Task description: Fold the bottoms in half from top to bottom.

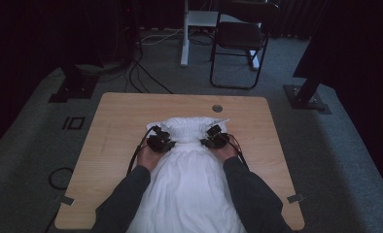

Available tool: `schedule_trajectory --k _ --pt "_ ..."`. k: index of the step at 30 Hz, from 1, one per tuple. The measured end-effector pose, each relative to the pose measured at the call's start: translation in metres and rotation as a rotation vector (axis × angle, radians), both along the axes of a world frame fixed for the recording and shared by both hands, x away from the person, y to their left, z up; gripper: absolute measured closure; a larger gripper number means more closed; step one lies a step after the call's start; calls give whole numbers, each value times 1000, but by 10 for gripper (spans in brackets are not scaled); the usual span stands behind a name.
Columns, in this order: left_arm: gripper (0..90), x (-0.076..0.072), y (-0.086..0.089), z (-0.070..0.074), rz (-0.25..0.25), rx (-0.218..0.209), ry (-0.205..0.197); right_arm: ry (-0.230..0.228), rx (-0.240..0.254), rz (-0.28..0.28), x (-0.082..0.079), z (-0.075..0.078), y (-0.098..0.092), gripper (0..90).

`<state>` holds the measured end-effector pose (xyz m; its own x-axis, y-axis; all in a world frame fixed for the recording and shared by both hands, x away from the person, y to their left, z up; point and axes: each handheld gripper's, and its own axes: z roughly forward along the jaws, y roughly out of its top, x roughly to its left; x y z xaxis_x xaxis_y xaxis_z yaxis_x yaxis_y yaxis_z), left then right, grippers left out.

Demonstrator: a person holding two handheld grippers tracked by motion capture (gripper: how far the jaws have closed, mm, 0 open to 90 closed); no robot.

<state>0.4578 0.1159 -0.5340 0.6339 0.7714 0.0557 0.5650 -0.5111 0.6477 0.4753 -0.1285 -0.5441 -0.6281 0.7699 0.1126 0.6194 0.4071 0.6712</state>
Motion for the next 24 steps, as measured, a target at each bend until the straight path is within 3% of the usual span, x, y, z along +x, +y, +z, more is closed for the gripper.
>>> schedule_trajectory --k 4,8,12,16,18,19,21,24 --pt "787 19 -8 3 28 44 -9 4 -5 -37 19 2 2 792" --pt "787 33 -13 3 86 38 -9 11 7 -95 37 2 3 790" --pt "790 36 -13 2 107 16 -9 12 22 -130 42 2 3 790" --pt "812 34 -11 5 101 0 -8 3 16 -130 40 3 4 812" --pt "828 30 -9 10 82 -23 -38 -8 29 -134 37 7 4 825" --pt "833 24 -4 18 76 -63 -75 -14 39 -133 35 9 3 827" --pt "852 13 7 34 63 -158 -115 -62 101 -110 24 24 -3 832" --pt "860 -6 15 62 23 -216 -187 -142 159 -71 6 52 -10 839"
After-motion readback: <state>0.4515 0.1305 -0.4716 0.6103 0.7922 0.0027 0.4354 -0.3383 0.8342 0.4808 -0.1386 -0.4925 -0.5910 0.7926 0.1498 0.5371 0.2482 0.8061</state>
